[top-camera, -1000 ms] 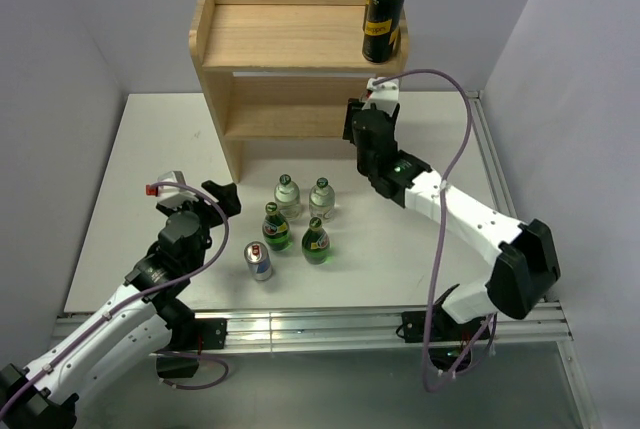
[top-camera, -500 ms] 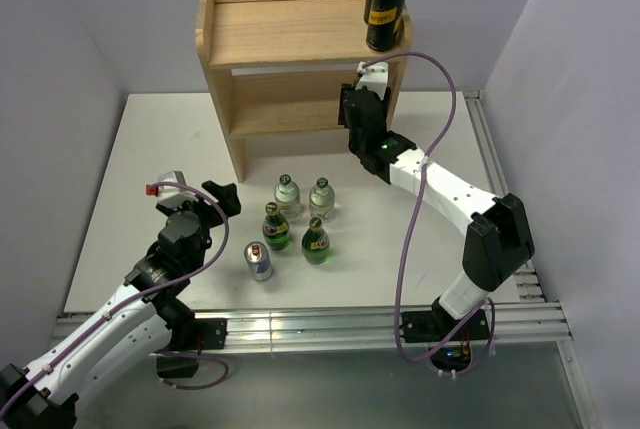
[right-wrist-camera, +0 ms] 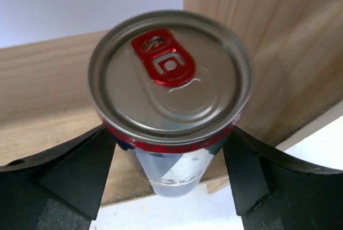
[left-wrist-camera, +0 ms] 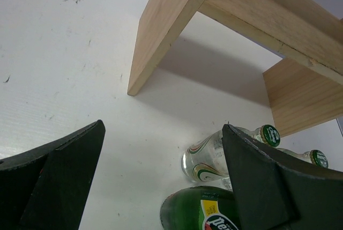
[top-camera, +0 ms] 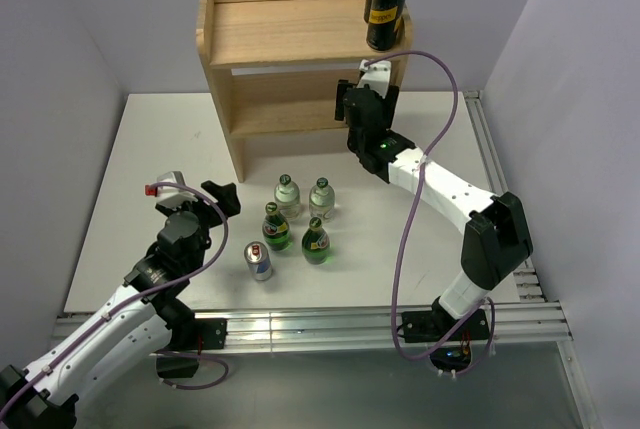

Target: Place and organize the beverage onto the shelf

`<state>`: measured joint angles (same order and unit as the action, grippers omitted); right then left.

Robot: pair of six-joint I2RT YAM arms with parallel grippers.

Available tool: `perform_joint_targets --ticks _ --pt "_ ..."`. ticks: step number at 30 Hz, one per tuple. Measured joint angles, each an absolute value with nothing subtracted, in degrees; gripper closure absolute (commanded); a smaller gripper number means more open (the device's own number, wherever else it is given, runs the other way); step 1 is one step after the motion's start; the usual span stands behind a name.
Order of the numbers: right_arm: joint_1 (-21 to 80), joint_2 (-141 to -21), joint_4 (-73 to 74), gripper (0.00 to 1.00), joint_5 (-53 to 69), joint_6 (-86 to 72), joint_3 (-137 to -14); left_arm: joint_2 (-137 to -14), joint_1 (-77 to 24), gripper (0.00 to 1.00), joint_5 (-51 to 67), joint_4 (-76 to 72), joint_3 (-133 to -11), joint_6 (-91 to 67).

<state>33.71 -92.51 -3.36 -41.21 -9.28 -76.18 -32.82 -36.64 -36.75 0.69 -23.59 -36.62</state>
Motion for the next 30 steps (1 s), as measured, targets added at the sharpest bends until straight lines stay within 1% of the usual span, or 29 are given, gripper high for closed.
perform_joint_targets --ticks 14,15,21,30 --pt "33.8 -92.8 -6.8 0.11 -43.4 -9.3 -75.5 -32.4 -36.6 0.02 -36.8 0.7 -23.6 -36.6" --pt "33.8 -92.6 -6.9 0.01 -43.4 -9.3 -75.0 -32.3 -36.6 0.02 -36.8 0.7 -23.6 -36.6" --pt "34.9 -87.9 -6.8 0.0 -41.7 -9.5 -70.2 -32.3 -36.6 0.02 -36.8 0.7 -23.6 -36.6" --pt "35.5 -83.0 -6.6 0.0 -39.8 -10.3 -68.1 -32.1 -36.6 0.02 -36.9 0.7 -23.6 -36.6"
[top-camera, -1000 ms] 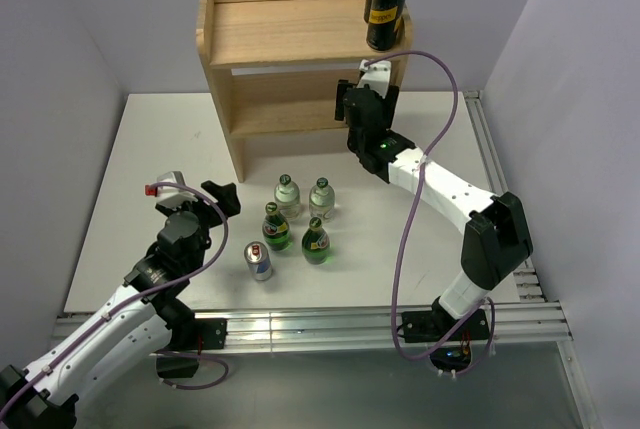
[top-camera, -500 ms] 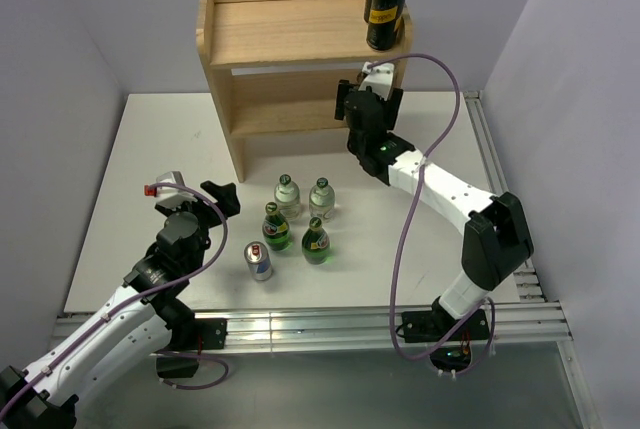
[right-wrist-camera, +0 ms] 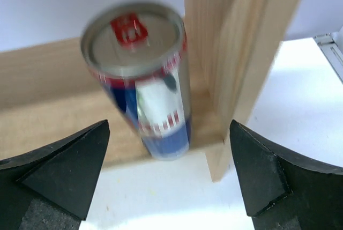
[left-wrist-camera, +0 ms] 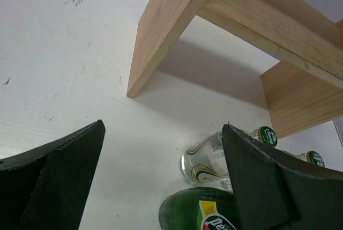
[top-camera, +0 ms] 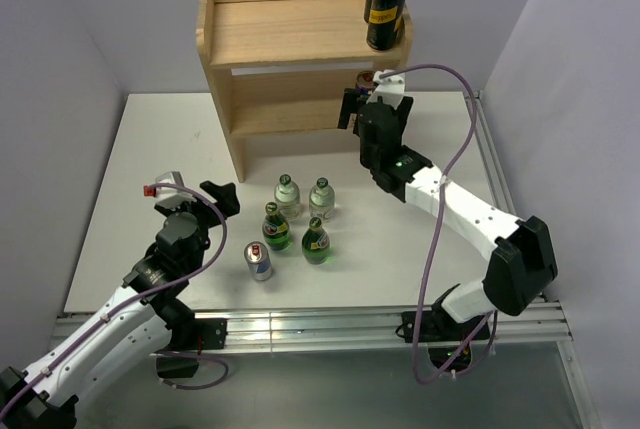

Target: Place and organize the beverage onto the shelf

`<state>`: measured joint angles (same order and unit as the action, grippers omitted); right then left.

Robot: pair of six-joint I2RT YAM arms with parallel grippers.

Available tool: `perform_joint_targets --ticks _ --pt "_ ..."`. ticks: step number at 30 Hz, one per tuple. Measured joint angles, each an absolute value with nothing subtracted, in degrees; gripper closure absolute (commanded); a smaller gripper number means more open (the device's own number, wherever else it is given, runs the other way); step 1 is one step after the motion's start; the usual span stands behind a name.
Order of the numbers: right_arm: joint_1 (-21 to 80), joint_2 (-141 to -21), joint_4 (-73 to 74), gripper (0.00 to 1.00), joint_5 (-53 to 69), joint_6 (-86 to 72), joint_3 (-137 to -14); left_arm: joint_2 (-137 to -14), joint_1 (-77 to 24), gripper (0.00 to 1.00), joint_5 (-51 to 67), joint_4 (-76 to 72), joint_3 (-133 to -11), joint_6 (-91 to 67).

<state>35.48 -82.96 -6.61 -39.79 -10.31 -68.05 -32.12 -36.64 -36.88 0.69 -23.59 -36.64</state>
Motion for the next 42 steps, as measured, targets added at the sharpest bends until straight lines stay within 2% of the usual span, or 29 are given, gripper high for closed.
perform_joint_targets --ticks 7,14,19,31,35,42 --pt "41.4 -74.1 -2.0 0.0 -42.3 -13.1 -60.6 -32.1 -36.6 0.02 -36.9 0.7 -23.6 -36.6" --pt "53.7 -57.2 5.9 0.0 -46.0 -20.5 -49.6 -32.9 -36.6 0.02 -36.5 0.7 -23.6 -36.7" --pt "58.9 -47.1 13.1 0.0 -48.8 -27.3 -44.2 -33.2 -36.8 0.02 -32.5 3.0 -23.8 -37.4" --pt "60.4 -36.8 22.4 0.0 -51.4 -35.2 -36.1 -31.7 -43.9 0.02 -21.3 18.6 -35.3 -43.3" --pt "60.4 -35.4 23.7 0.0 -51.4 -36.4 -35.2 -33.6 -47.7 0.02 -21.1 23.5 -39.6 -46.5" --pt "60.4 -30.5 25.2 0.0 -51.6 -37.6 -33.4 -33.8 -56.3 0.03 -25.6 31.4 -38.2 -55.4"
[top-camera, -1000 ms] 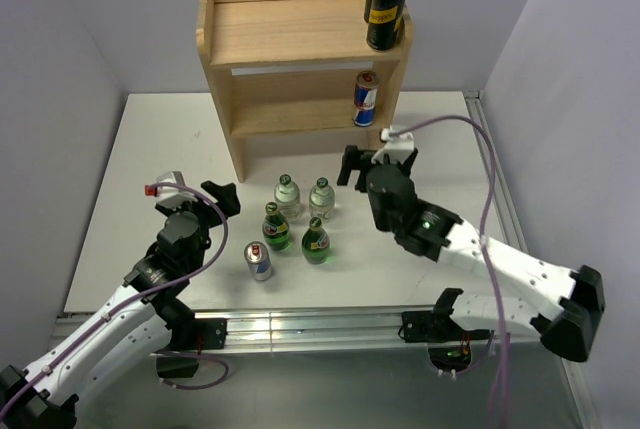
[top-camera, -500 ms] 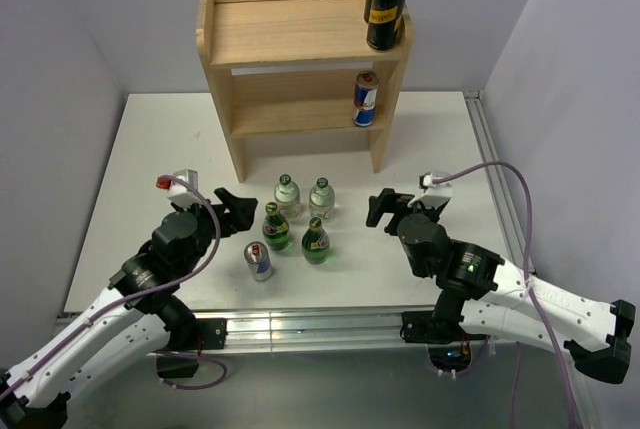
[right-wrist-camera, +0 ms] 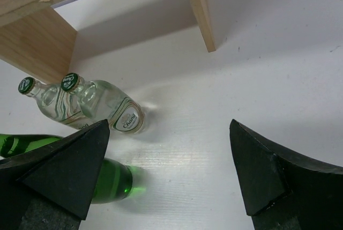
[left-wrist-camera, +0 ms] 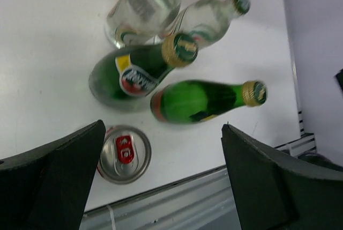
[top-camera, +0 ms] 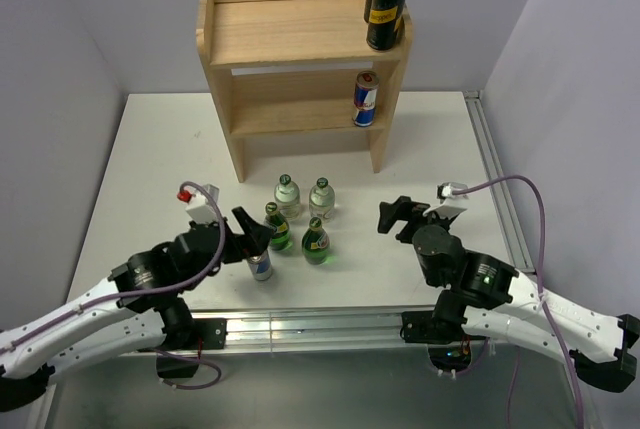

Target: Place and organize the beverage onto the shelf

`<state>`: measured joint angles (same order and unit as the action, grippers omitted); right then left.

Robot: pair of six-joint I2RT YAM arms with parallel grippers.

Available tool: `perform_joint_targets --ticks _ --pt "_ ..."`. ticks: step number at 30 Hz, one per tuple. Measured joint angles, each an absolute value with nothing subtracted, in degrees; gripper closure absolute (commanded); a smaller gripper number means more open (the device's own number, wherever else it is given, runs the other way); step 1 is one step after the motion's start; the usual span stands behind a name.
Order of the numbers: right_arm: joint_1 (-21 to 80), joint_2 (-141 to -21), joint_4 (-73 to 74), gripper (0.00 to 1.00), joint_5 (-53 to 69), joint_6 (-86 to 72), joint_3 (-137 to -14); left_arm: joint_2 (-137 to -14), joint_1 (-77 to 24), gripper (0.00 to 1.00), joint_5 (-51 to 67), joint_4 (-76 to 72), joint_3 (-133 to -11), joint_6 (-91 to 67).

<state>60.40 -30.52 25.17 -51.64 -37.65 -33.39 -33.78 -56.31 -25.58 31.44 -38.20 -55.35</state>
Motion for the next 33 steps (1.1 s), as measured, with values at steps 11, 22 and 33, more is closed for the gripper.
perform_joint_targets --ticks 11,22,33 --pt "60.4 -26.3 28.7 0.0 -51.9 -39.8 -32.2 -53.2 -83.4 0.01 -50.4 47.9 -37.2 -84.6" --pt "60.4 -24.6 29.6 0.0 -51.9 -40.6 -32.2 -67.3 -90.8 0.01 -61.6 57.4 -34.5 -110.0" --pt "60.4 -26.9 29.2 0.0 -51.6 -40.7 -31.5 -68.2 -90.7 0.01 -70.1 39.4 -26.3 -103.9"
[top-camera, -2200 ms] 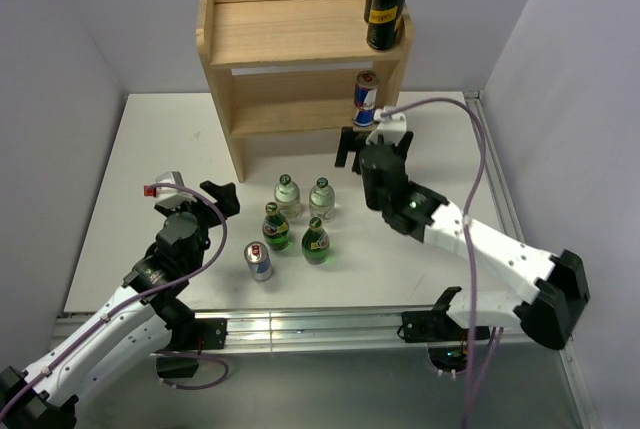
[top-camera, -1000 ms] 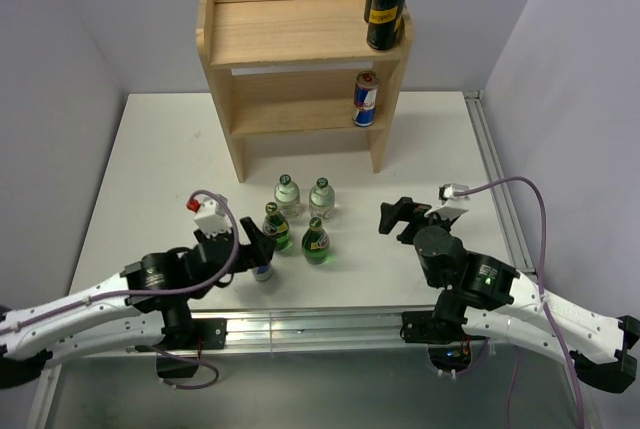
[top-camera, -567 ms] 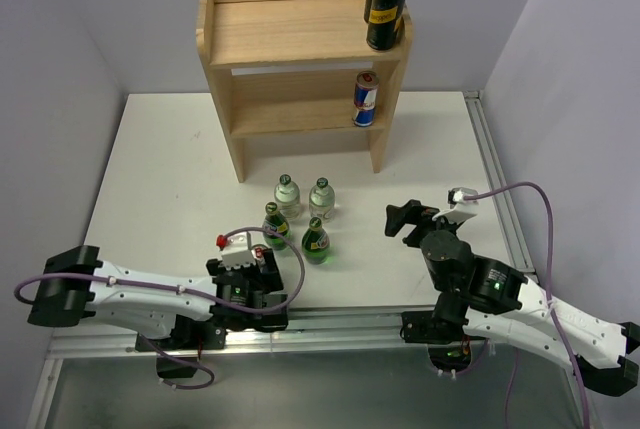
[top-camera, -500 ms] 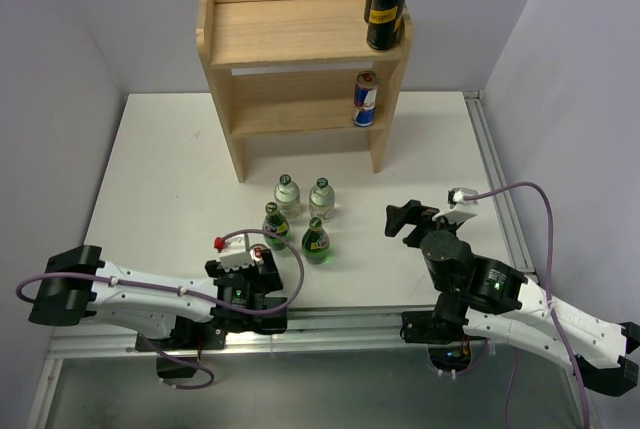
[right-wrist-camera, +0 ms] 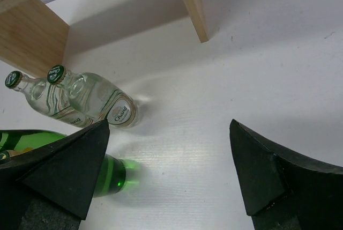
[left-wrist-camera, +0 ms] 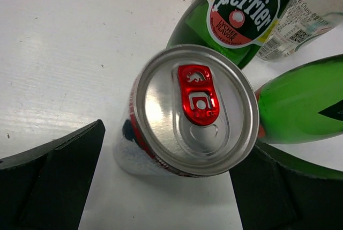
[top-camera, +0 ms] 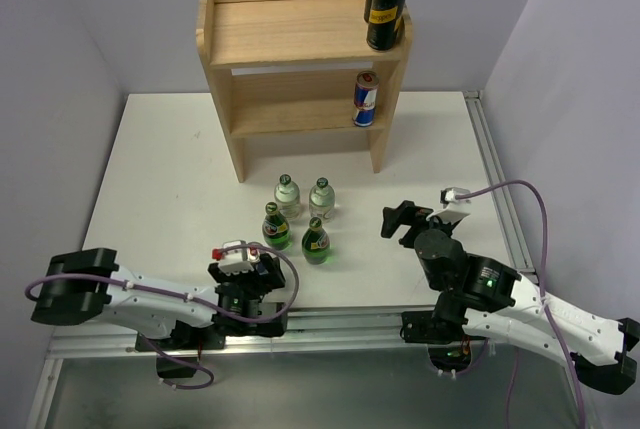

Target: Place and organize the beverage onto the shelf

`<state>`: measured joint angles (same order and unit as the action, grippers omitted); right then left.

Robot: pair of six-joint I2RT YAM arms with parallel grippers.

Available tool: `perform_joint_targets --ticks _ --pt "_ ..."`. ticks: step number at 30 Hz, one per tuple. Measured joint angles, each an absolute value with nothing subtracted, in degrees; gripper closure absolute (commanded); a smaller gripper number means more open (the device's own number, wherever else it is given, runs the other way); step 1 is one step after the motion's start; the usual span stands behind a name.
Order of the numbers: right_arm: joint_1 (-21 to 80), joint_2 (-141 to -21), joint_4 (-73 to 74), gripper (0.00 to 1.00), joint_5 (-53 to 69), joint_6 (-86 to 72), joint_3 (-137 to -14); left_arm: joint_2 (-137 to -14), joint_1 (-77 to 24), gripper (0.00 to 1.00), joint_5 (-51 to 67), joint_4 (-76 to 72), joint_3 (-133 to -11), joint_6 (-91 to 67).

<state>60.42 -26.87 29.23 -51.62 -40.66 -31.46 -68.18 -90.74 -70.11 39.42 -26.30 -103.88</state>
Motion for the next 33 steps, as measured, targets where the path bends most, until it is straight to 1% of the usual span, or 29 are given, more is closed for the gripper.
perform_joint_targets --ticks 4,9,11,12,13,14,15,16,17,18,19,20,22,25,27,33 --pt "60.4 -27.2 29.2 0.0 -51.6 -40.7 -31.4 -73.2 -89.6 0.01 -70.4 35.0 -26.3 -102.4" --pt "60.4 -27.2 28.9 0.0 -51.6 -40.8 -31.2 -80.1 -88.8 0.01 -70.3 33.5 -26.3 -103.0" --pt "60.4 -27.1 28.4 0.0 -51.5 -40.9 -30.6 -82.2 -88.0 0.09 -70.3 32.8 -26.3 -102.8" --pt "60.4 -27.2 28.4 0.0 -51.4 -40.9 -30.3 -83.0 -87.6 0.15 -70.3 32.1 -26.3 -102.7" --pt "60.4 -27.2 28.3 0.0 -51.4 -40.9 -30.1 -83.7 -87.1 0.32 -70.3 31.2 -26.3 -102.4" --pt "60.5 -27.2 28.2 0.0 -51.4 -40.9 -30.0 -84.0 -86.6 0.42 -70.2 30.4 -26.3 -101.9" --pt "60.5 -27.2 28.1 0.0 -51.4 -41.0 -29.9 -84.2 -86.1 0.6 -70.1 29.5 -26.4 -100.7" --pt "60.5 -27.3 28.1 0.0 -51.4 -41.0 -29.8 -84.2 -85.8 0.67 -70.3 29.1 -26.3 -100.4" --pt "60.5 -27.4 27.9 0.0 -51.4 -41.0 -29.8 -84.1 -85.3 0.77 -70.4 28.2 -26.3 -99.7" --pt "60.5 -27.5 27.8 0.02 -51.4 -41.0 -29.7 -84.1 -84.9 0.83 -70.2 27.9 -26.3 -98.7" --pt "60.5 -27.6 27.6 0.07 -51.4 -41.0 -29.6 -84.1 -84.5 0.95 -70.2 27.4 -26.3 -98.2" --pt "60.5 -27.6 27.5 0.09 -51.4 -40.9 -29.6 -84.0 -84.2 1.0 -70.1 27.0 -26.3 -97.8" --pt "60.5 -27.5 27.1 0.13 -51.3 -41.0 -29.5 -83.5 -83.8 1.0 -69.5 26.3 -26.4 -96.0" --pt "60.5 -27.3 26.6 0.14 -51.3 -40.9 -29.5 -83.0 -83.4 1.0 -67.7 26.5 -27.3 -93.2" --pt "60.5 -27.1 26.6 0.14 -51.3 -40.9 -29.5 -83.0 -83.4 1.0 -66.1 29.1 -29.8 -92.4" --pt "60.5 -25.9 26.6 0.14 -51.3 -40.8 -29.5 -81.8 -83.4 1.0 -64.2 45.2 -45.0 -94.2"
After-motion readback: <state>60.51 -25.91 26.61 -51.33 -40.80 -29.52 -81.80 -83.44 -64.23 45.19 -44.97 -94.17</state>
